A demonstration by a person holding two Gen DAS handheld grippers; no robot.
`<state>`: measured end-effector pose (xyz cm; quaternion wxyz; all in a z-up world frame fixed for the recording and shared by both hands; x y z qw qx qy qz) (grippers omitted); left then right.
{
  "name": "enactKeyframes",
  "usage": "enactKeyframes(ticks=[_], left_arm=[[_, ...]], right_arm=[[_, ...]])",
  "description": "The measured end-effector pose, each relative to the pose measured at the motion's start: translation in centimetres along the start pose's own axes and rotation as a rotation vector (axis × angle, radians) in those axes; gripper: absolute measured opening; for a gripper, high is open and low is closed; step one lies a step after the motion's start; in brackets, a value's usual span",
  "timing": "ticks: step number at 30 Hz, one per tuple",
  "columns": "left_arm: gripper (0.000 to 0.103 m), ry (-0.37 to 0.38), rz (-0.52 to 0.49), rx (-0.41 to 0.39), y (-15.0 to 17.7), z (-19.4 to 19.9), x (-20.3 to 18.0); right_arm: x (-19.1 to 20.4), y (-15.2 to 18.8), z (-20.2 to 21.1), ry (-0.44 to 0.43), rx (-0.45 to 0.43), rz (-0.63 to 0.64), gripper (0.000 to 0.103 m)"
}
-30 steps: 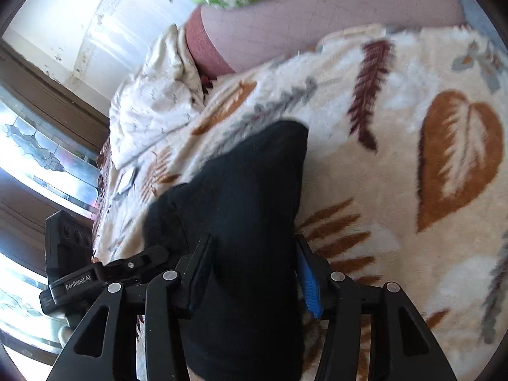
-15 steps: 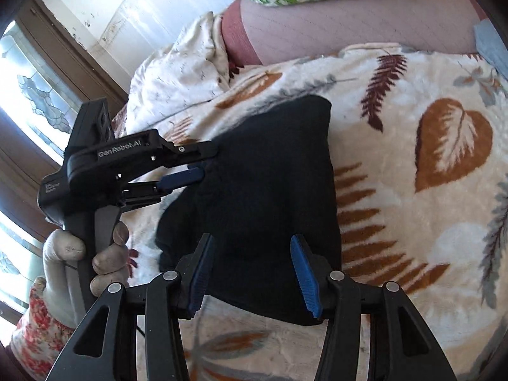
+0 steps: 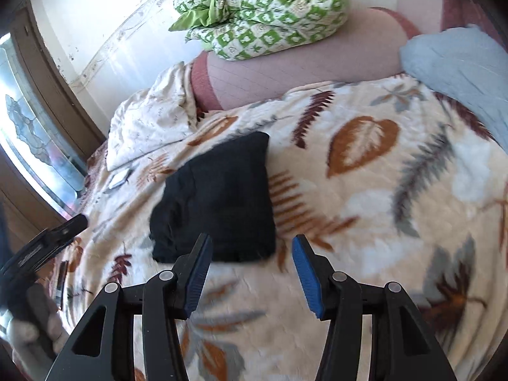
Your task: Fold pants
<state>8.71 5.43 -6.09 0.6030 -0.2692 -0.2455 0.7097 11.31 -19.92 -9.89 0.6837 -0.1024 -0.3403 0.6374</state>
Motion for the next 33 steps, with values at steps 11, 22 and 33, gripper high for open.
enactKeyframes(ticks=[11,22,33], left_arm=[[0.085,-0.020,-0.097,-0.036,4.1,4.3,-2.8],[0.085,0.047,-0.076,0.009,5.0,4.3,-3.3],[0.085,0.094,-0.055,0.019,5.4,3.8,-3.5]], right_arm=[[1.6,3.2,3.5,0.129,-0.050,0.111,0.063],[3.5,4.2,3.8,0.201,-0.052,0.211,0.066],[4.2,4.8,2.8,0.237,-0.040,0.263,0.068]])
Point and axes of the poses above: each gripper's, at about its wrist camera, not at the fingertips, and z roughly against the way its jaws point, x to its left, y to its underside, the point moved 6 cm from there along -z, roughly the way its jaws point, and after that the axes turned 5 degrees about x, right-handed, at the moved point
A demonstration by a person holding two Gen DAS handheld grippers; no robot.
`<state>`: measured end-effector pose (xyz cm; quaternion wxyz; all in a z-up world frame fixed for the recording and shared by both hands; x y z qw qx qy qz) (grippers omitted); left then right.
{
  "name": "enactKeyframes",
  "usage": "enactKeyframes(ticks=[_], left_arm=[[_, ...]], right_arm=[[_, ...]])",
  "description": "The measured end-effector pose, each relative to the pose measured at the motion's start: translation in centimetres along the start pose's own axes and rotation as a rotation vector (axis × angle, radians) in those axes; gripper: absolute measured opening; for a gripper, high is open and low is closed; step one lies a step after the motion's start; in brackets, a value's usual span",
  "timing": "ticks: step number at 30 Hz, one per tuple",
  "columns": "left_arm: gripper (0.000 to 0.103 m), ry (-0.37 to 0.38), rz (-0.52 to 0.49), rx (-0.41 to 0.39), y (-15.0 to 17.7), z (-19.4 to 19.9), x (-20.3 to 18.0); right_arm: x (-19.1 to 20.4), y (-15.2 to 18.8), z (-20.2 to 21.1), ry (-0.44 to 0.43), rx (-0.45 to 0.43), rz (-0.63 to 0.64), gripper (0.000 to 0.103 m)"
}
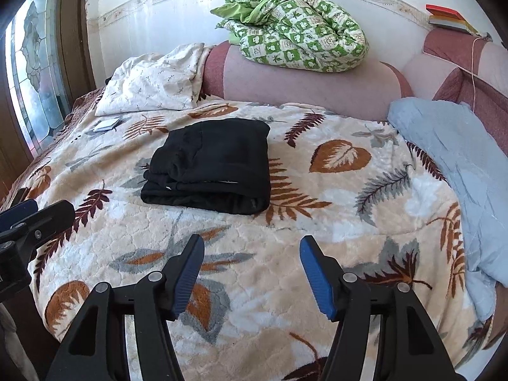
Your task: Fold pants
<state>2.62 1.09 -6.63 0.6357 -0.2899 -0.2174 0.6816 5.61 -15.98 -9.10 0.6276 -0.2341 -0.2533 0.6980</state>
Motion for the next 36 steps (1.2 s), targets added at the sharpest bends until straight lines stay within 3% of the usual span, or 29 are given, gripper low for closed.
enactKeyframes(ticks=[17,36], left_arm=[[0.085,-0.042,-0.037,0.026,0.4,-1.4,-0.4],[0.085,-0.039,-0.037,0.074,1.4,-3.0,0.0]], right_arm=[[-0.4,0.5,-1.7,-0.002,0.044,-0.031,0.069],[-0.1,1.2,-2.9,-0.012,0.078,-0.031,0.070]])
Point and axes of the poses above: each gripper's, at about its wrist camera, not at the fingertips, and z roughly against the way its jaws point, x to its left, y to its underside, the point moved 6 cm from there along -z, roughly the way its jaws point, and after that the axes turned 5 degrees about x, right-handed, at the moved point
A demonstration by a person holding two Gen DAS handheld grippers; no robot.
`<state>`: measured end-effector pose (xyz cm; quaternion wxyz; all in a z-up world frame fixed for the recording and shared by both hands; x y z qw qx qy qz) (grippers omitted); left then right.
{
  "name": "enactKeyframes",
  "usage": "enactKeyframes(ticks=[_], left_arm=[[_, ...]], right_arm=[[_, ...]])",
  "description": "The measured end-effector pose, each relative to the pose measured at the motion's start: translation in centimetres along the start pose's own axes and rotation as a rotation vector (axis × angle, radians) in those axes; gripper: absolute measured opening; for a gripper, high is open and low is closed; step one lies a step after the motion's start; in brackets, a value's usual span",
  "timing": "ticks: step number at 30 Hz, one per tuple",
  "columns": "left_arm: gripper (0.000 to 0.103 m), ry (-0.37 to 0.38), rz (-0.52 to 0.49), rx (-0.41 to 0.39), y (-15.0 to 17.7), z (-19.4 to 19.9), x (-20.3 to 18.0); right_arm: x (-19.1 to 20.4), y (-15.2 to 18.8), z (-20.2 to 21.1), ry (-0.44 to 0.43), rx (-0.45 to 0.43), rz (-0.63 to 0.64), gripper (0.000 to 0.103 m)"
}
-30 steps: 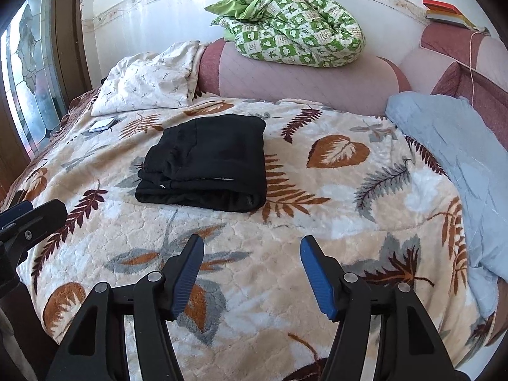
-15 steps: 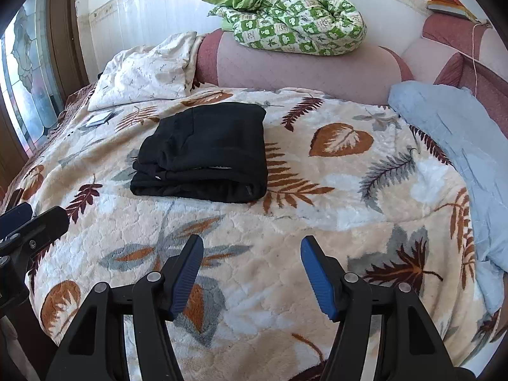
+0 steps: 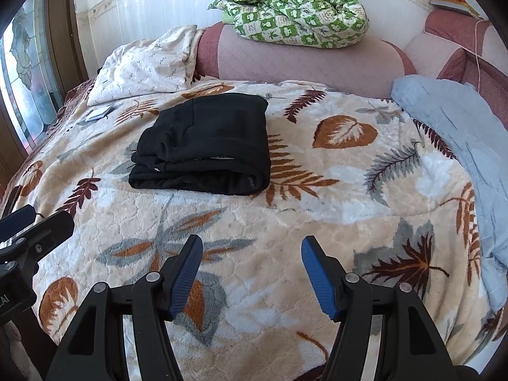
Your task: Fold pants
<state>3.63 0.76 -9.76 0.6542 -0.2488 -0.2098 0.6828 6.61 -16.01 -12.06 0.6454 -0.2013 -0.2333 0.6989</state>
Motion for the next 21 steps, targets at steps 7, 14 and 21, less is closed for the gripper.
enactKeyframes(ticks=[7,14,21], left_arm=[[0.085,-0.001,0.001,0.018,0.3,-0.6,0.0],[0.085,-0.001,0.002,0.035,0.6,-1.1,0.2],[0.085,-0.001,0.003,0.042,0.7,-1.4,0.2]], right_arm=[[0.0,0.3,-0.4,-0.003,0.011,-0.004,0.071],[0.0,0.6,-1.0,-0.010,0.025,-0.005,0.071],[0.0,1.0,-1.5,-0.013,0.040,-0.011,0.071]])
Point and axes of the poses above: each gripper's, at about its wrist camera, not at the fingertips, and z roughly against the way its jaws point, x to its left, y to its underside, the point moved 6 cm from there along -z, roughly the way its jaws point, and after that the axes turned 5 degrees about x, right-handed, at the moved point
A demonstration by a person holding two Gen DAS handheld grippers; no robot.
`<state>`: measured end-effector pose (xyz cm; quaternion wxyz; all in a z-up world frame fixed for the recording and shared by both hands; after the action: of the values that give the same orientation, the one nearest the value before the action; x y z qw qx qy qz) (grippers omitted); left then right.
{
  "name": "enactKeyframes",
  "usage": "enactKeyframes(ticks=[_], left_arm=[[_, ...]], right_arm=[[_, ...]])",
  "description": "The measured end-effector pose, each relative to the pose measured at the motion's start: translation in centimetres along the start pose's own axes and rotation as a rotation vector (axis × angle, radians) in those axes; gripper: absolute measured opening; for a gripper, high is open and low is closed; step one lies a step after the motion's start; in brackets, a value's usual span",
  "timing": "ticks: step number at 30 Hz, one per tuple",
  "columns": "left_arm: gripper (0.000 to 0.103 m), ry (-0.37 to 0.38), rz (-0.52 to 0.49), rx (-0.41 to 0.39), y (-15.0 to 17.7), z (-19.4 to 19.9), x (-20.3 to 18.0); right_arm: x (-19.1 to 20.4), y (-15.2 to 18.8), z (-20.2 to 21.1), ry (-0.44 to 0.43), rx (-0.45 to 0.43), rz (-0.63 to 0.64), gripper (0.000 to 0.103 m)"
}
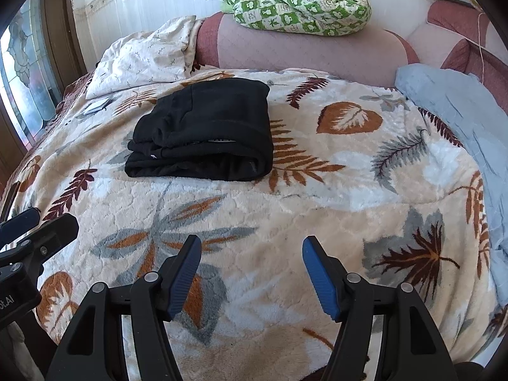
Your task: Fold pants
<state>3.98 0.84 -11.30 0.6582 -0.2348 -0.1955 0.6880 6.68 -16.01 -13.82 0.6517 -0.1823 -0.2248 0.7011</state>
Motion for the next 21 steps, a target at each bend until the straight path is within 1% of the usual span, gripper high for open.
enactKeyframes(ticks=[10,14,21], left_arm=[[0.085,-0.002,0.002,0.005,0.19,-0.37,0.02],[0.085,-0.009,0.011,0.008,0.27,-0.68,0.63],[0.085,-0.022,-0.004,0.011,0.42,-0.63,0.43]], right_arm=[[-0.04,0.13,-0.30,0.006,0.009,0.002,0.072],[-0.06,0.20,-0.45,0.038,0.015,0.014,0.072],[-0.43,0.17,-0.05,0.133,0.000,0.054,0.072]])
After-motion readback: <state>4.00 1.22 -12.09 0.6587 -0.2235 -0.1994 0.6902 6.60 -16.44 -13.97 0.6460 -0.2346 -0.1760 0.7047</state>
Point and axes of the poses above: each gripper's, at about its wrist camera, not at the fingertips, and z roughly against the way its jaws point, x to its left, y to its underside, the point moved 6 cm from there along -z, roughly the way its jaws point, and after that the axes turned 5 degrees about x, right-handed, at the moved point
